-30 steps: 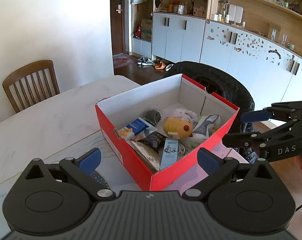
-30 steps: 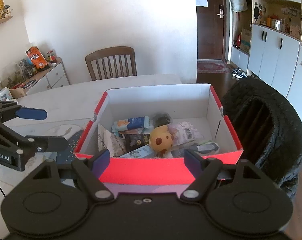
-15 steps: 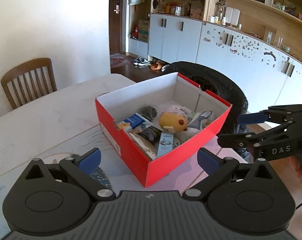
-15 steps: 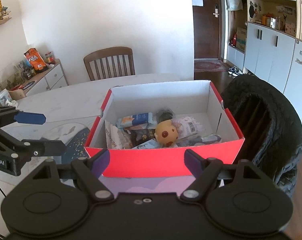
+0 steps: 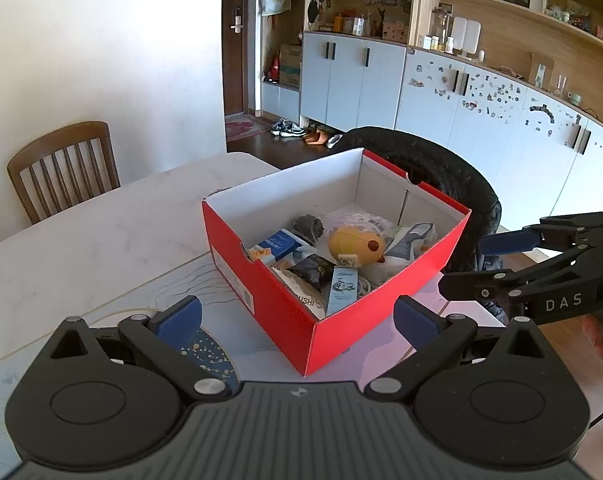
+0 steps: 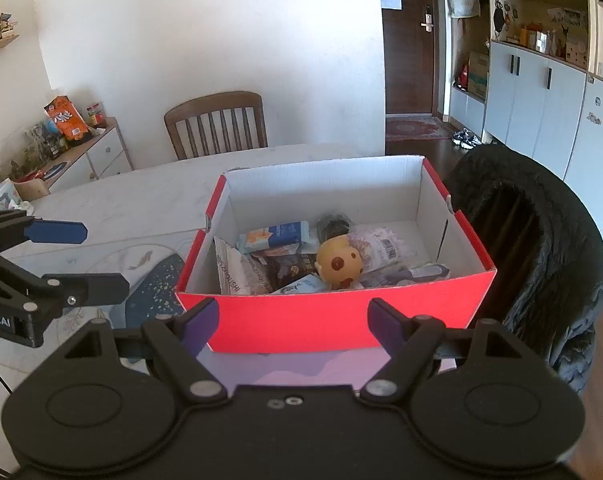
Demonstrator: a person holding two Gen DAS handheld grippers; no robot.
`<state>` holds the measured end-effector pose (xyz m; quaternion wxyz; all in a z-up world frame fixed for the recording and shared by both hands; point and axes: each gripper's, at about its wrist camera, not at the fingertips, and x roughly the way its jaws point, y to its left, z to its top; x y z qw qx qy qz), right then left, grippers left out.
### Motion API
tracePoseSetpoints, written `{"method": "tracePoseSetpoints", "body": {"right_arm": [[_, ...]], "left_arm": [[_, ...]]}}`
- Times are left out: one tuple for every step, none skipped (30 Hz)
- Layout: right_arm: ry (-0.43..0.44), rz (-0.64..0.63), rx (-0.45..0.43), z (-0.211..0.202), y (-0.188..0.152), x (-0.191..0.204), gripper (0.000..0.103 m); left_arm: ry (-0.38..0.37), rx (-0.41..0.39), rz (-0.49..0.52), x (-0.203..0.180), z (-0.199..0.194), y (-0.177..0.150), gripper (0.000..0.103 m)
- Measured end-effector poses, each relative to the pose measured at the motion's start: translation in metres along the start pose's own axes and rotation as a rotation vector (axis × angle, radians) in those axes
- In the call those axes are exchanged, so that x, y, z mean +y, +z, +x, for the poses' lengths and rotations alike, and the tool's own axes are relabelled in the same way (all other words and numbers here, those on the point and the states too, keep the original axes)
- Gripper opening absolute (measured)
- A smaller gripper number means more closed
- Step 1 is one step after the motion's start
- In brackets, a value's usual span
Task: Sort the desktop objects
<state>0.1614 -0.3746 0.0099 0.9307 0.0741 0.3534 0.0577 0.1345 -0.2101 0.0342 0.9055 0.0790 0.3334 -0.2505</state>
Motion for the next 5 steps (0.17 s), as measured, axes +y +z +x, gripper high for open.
{"method": "tracePoseSetpoints", "body": {"right_arm": [[-0.002, 0.002, 0.000, 0.0000, -0.0003, 0.0010, 0.081], [-0.003, 0.003, 0.001, 0.0003, -0.0003, 0.0016, 0.081], [-0.004, 0.004, 0.002, 0.0007, -0.0001, 0.0021, 0.081], [-0.005, 0.005, 0.003, 0.0011, 0.0000, 0.0029, 0.081], [-0.005, 0.006, 0.004, 0.0016, 0.0000, 0.0037, 0.081]], "left_arm": [[0.001, -0.001, -0.003, 0.0011, -0.0003, -0.0001, 0.103], [0.002, 0.000, -0.005, 0.0025, -0.0005, 0.0000, 0.103], [-0.002, -0.001, -0.004, 0.0033, -0.0010, -0.0001, 0.103], [-0.008, -0.004, -0.002, 0.0043, -0.0017, -0.0001, 0.103], [-0.007, -0.006, 0.002, 0.0052, -0.0023, -0.0003, 0.103]]}}
